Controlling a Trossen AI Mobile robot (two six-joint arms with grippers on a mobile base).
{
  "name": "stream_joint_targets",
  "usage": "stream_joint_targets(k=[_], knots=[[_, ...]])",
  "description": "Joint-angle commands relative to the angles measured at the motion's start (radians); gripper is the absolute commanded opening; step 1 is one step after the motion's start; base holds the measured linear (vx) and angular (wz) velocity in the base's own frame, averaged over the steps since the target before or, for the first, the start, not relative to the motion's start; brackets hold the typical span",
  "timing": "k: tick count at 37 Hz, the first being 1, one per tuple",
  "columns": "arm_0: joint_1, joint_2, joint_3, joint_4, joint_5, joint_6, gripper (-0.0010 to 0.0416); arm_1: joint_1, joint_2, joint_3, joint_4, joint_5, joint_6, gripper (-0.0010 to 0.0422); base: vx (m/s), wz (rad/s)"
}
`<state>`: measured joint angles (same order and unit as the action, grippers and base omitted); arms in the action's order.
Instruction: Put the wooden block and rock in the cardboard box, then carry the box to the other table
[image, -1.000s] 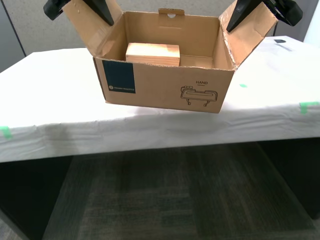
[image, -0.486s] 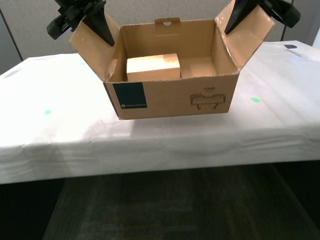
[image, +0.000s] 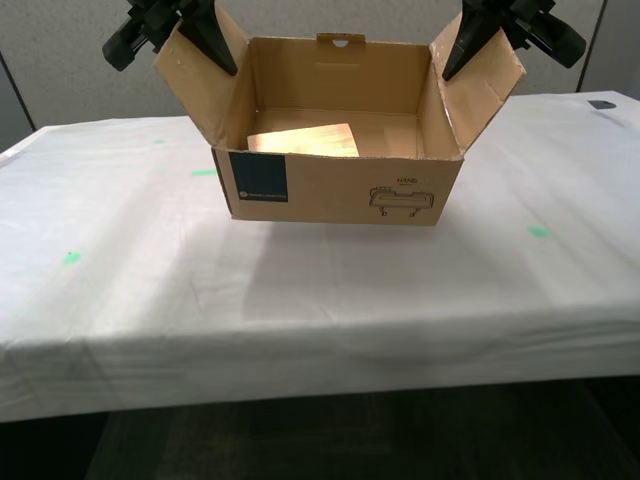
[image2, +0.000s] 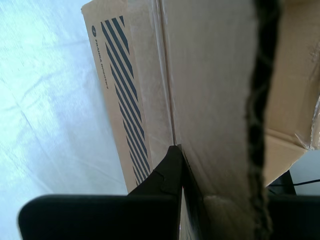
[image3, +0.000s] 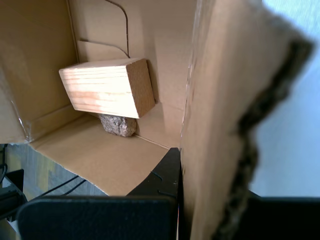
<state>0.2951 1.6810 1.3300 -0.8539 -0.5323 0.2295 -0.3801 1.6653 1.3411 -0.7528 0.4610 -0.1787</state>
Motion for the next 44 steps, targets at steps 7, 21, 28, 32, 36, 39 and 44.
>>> stream_joint_targets(k=[7, 21, 28, 32, 36, 39, 44], knots=[[0.001, -0.001, 0.002, 0.035, -0.013, 0.034, -0.0001, -0.002, -0.001, -0.001, 0.006, -0.009, -0.006, -0.0001, 0.146, 0.026], [0.002, -0.001, 0.017, 0.09, -0.011, 0.101, -0.0001, -0.002, -0.001, -0.002, 0.008, -0.103, -0.014, -0.0001, 0.135, 0.004], [0.001, 0.051, 0.043, 0.166, -0.013, 0.134, -0.0001, 0.0, 0.006, -0.002, 0.062, -0.111, -0.016, -0.0001, 0.016, 0.0], [0.002, 0.127, 0.08, 0.164, -0.014, 0.134, -0.0001, 0.001, 0.034, 0.006, 0.078, -0.109, -0.043, -0.0001, -0.022, -0.007], [0.009, 0.2, 0.112, 0.166, -0.017, 0.126, -0.0001, 0.001, 0.09, 0.013, 0.082, -0.111, -0.038, -0.0001, -0.022, -0.013], [0.01, 0.229, 0.126, 0.164, -0.017, 0.125, -0.0001, 0.002, 0.127, 0.02, 0.082, -0.111, -0.028, -0.0001, -0.004, 0.001], [0.01, 0.246, 0.138, 0.166, -0.016, 0.126, -0.0001, 0.005, 0.156, 0.025, 0.106, -0.115, -0.024, -0.0001, 0.0, 0.0]])
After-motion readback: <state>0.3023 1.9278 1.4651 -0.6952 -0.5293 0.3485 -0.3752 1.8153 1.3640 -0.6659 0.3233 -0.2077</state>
